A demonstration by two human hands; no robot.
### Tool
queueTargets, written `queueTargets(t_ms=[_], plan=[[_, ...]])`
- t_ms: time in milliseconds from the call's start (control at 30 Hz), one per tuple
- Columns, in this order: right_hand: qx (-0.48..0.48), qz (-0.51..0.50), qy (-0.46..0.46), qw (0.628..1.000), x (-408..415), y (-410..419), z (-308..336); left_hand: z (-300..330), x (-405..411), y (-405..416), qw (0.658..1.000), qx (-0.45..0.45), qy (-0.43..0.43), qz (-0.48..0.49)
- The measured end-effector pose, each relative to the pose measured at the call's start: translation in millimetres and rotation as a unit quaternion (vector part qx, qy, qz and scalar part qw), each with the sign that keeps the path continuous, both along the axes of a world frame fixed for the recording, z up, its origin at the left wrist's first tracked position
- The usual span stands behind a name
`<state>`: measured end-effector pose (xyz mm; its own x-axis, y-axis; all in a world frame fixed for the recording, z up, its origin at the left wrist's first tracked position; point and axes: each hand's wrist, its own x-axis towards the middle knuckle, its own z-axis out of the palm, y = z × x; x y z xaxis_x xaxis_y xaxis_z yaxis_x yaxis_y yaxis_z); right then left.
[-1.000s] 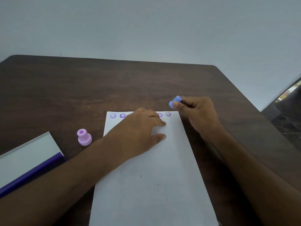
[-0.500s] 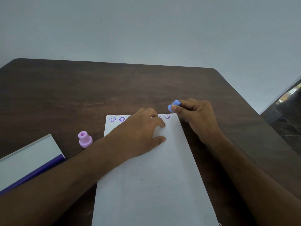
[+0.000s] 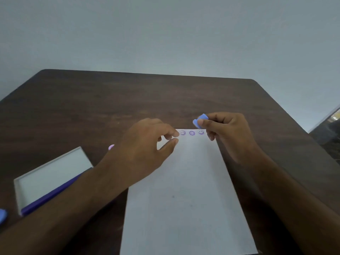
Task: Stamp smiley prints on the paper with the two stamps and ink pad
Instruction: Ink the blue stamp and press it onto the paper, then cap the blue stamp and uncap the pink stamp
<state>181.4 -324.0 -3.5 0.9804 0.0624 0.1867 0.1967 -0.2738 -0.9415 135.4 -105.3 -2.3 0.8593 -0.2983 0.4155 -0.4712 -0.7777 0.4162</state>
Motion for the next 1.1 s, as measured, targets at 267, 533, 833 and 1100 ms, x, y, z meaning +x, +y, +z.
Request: queueTargets(t_ms=[267,533,833,1100], plan=[[0.026,0.078,0.015,0.997,-29.2,51.4,22.2,10.5,-55.4,63.0,0.991,-0.033,0.034,0.123],[-0.020,0.149,-0.004,0.989,-71.8,120.2,41.6,15.3,-108.5,120.5,0.975,-0.071,0.038,0.207],[-0.025,0.211,0.042,0.976,-116.2,179.5,43.1,-10.3,-167.6,179.5,0.943,-0.073,0.060,0.318],[-0.003,0.225,0.080,0.971,-135.4,211.2,28.2,-37.4,-181.9,197.2,0.928,-0.040,0.108,0.355]])
